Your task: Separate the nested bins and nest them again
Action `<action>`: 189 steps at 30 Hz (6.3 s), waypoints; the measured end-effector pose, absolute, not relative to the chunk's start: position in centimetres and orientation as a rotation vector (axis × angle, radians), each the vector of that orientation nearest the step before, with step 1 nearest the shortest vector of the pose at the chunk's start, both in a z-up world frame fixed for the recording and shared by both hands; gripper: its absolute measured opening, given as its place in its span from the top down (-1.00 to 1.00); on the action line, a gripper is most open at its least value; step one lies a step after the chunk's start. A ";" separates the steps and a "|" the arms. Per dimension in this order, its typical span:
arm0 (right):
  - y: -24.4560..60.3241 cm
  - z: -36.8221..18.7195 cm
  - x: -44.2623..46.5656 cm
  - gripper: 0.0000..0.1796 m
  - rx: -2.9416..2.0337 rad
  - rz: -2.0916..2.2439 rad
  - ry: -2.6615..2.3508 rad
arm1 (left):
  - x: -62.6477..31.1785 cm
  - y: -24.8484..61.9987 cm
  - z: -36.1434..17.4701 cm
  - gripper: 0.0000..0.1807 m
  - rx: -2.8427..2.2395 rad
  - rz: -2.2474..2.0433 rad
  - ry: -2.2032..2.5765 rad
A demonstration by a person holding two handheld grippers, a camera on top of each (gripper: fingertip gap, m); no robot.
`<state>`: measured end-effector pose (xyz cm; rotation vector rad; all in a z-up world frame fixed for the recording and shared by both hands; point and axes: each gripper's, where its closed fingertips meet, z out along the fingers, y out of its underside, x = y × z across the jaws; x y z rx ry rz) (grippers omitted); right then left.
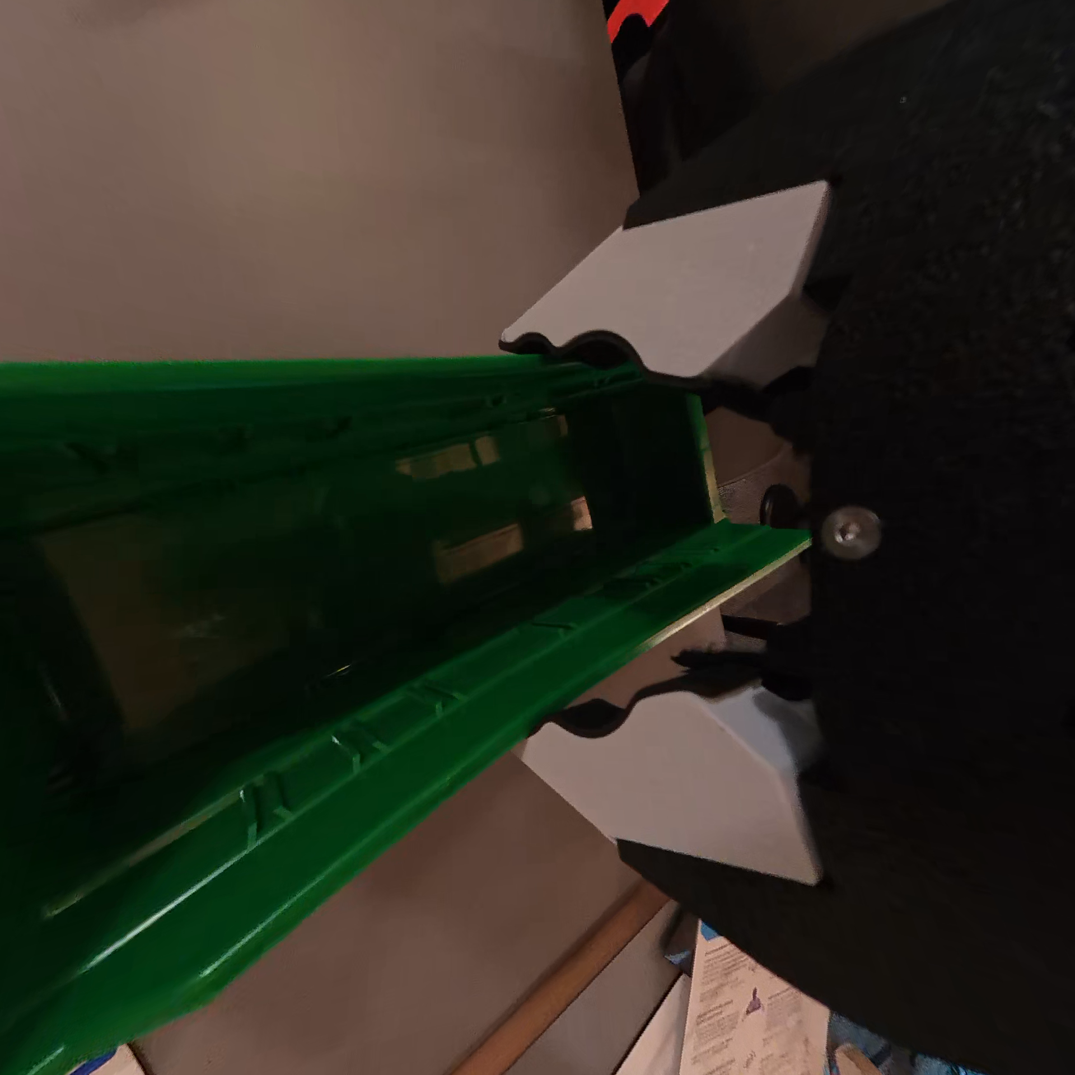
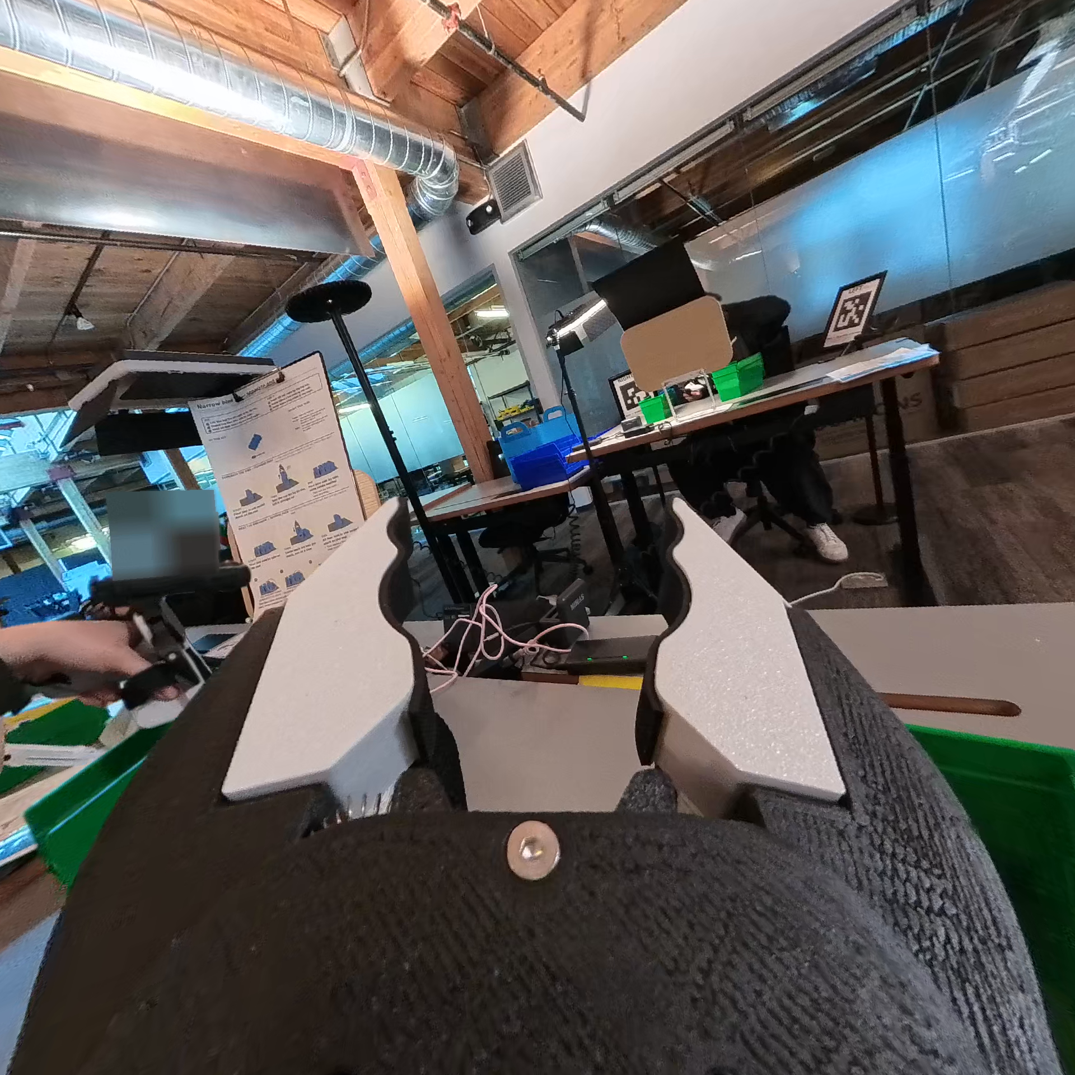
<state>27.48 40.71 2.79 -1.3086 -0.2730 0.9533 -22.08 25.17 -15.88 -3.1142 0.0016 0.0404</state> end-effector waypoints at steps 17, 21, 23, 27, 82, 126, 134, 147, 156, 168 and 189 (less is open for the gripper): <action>41.0 2.9 29.2 0.05 -1.291 0.973 -0.224 | -22.0 26.0 -18.1 -0.59 -3.100 -0.054 0.005; 41.2 2.7 29.4 0.05 -1.302 0.949 -0.214 | -20.2 28.5 -13.2 -0.62 -2.901 -0.083 0.040; 41.4 2.3 30.0 0.06 -1.330 0.870 -0.208 | -16.8 30.1 -10.9 -0.60 -2.808 -0.121 0.126; 41.0 2.5 31.7 0.05 -1.333 0.787 -0.179 | -7.7 34.5 -9.1 -0.60 -2.685 -0.087 0.360; 33.6 7.6 41.5 0.04 -0.930 0.918 -0.011 | 12.0 40.3 -24.3 -0.75 -3.047 0.033 0.607; 36.7 6.7 33.4 0.05 -1.086 0.894 -0.154 | -21.9 26.5 -11.3 -0.15 -2.506 -0.347 -0.285; 36.8 6.6 32.8 0.05 -1.098 0.897 -0.168 | -21.5 26.6 -14.5 -0.17 -2.513 -0.242 -0.265; 36.8 6.5 30.9 0.05 -1.136 0.830 -0.215 | -21.8 21.1 -4.0 -0.55 -1.779 -0.203 -0.216; 35.4 6.8 26.8 0.05 -1.156 0.743 -0.322 | -32.6 12.7 -12.9 -0.13 -1.356 -0.325 -0.576; 30.3 1.9 8.6 -0.06 -1.265 0.688 -0.790 | -33.3 18.3 -21.9 0.14 -1.568 -0.439 -0.586; 28.0 -11.7 -19.6 -0.60 -2.466 0.376 -1.266 | -27.2 18.9 -21.2 0.44 -1.610 -0.553 -0.414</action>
